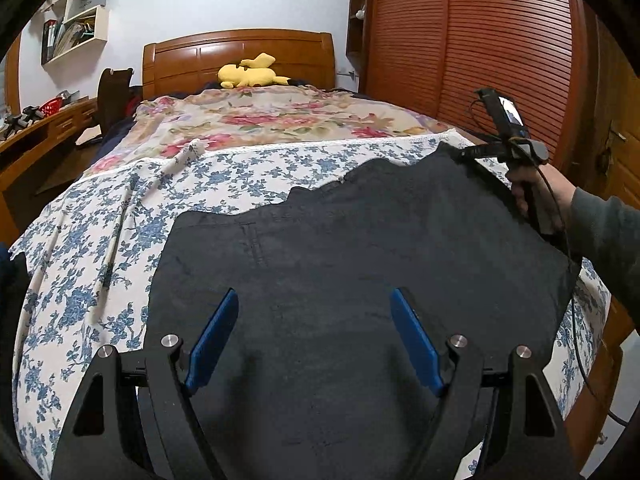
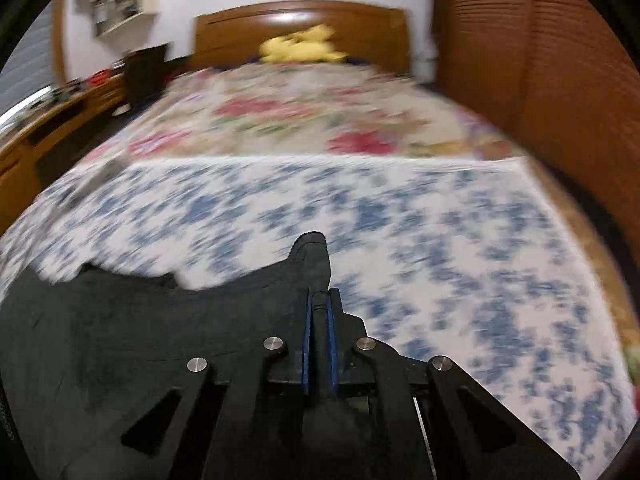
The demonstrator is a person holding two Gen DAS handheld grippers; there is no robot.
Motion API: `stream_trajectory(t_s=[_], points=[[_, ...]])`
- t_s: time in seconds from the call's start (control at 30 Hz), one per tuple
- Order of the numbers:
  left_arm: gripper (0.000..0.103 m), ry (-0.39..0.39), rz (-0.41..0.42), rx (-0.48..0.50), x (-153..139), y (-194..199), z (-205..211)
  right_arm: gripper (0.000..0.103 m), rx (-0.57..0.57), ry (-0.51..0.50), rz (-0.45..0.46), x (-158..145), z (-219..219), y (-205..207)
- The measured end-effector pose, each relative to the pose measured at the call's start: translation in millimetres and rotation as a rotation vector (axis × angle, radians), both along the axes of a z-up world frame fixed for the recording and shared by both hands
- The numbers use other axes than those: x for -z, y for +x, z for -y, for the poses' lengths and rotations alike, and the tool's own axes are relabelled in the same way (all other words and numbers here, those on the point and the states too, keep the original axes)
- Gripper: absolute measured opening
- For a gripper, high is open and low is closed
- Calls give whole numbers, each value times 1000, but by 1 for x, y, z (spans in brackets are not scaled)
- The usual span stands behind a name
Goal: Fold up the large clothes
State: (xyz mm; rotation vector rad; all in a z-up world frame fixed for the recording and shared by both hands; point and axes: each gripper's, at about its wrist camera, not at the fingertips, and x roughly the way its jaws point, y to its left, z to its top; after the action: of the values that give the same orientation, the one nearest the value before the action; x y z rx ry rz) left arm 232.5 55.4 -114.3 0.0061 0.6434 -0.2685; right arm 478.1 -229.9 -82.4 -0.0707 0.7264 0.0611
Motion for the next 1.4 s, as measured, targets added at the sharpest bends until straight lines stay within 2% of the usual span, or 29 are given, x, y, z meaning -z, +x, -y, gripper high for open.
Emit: stream_trajectory(t_s=[0.13, 0.23, 0.27, 0.3, 0.4, 0.63, 0.77, 0.93, 1.1, 1.17, 1.23, 1.33, 1.4], points=[[79, 1, -1, 3, 0, -1, 1, 8, 19, -49, -73, 8, -9, 10], [79, -1, 1, 5, -1, -3, 2, 30, 9, -78, -79, 2, -12, 2], [79, -2, 1, 6, -2, -4, 2, 45, -5, -82, -80, 1, -13, -3], [79, -2, 2, 8, -2, -4, 2, 51, -21, -88, -76, -2, -14, -14], [79, -4, 5, 13, -4, -6, 2, 52, -59, -120, -62, -11, -18, -51], [79, -4, 14, 25, -6, -10, 7, 52, -240, -88, -104, -7, -16, -147], [79, -2, 17, 32, -7, -12, 12, 52, -272, -40, -109, -6, -2, -189], [79, 9, 18, 40, -6, -14, 18, 52, -266, -38, -95, -7, 17, -223], [79, 20, 19, 50, -6, -17, 25, 52, -210, -74, -103, -1, 35, -238], [79, 22, 20, 55, -6, -18, 26, 52, -185, -104, -145, 16, 45, -234], [79, 24, 19, 58, -5, -19, 27, 52, -194, -88, -202, 35, 53, -227], [79, 23, 19, 57, -5, -20, 27, 52, -167, -60, -207, 32, 63, -225], [79, 22, 19, 59, -5, -20, 27, 52, -152, -93, -189, 24, 59, -227]])
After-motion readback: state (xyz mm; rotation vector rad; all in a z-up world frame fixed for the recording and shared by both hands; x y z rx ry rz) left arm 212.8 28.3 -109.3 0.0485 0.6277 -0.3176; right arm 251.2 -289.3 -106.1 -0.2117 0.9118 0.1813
